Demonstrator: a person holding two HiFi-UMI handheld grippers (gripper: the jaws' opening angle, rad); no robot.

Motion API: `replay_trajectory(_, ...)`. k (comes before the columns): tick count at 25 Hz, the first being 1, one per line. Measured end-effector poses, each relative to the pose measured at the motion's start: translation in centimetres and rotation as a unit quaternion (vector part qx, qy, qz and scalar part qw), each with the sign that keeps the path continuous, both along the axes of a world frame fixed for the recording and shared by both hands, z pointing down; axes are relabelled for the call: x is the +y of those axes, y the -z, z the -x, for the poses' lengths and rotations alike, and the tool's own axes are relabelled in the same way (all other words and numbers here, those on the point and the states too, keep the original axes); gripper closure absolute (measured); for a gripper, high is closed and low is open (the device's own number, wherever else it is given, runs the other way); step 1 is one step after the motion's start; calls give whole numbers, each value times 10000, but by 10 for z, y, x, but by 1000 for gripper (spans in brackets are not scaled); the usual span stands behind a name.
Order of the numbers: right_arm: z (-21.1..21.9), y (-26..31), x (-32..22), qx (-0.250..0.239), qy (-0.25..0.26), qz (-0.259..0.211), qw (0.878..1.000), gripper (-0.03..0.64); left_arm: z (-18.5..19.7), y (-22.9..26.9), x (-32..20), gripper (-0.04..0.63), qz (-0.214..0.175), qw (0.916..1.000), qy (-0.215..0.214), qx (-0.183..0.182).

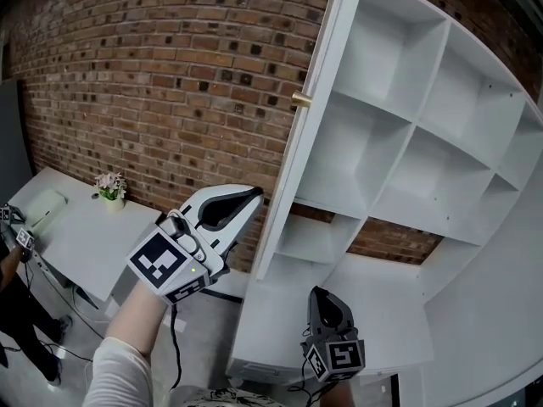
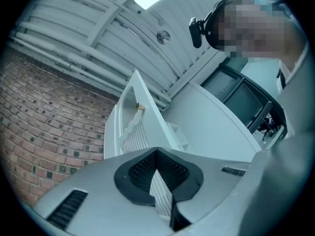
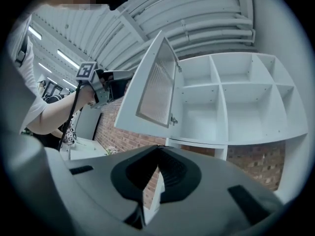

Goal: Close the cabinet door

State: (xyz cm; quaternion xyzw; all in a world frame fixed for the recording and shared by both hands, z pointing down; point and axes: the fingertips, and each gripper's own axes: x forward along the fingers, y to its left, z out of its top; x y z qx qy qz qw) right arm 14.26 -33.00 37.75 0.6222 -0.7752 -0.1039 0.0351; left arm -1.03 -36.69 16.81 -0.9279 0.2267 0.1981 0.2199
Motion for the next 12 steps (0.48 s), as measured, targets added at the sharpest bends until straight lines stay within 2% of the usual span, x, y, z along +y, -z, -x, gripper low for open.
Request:
replay_trajectory(5, -16, -6, -15, 20, -151, 65, 9999, 609, -3, 51, -10, 586, -299, 9982, -434, 292)
replay_trajectory(9, -23, -1, -23, 47, -120, 8, 9999, 609, -7, 79, -12, 586, -481, 9969, -534, 317)
replay_trajectory(12, -27, 7, -30, 65, -85, -49, 9999, 609, -8, 93, -14, 552, -465, 9962, -668, 317)
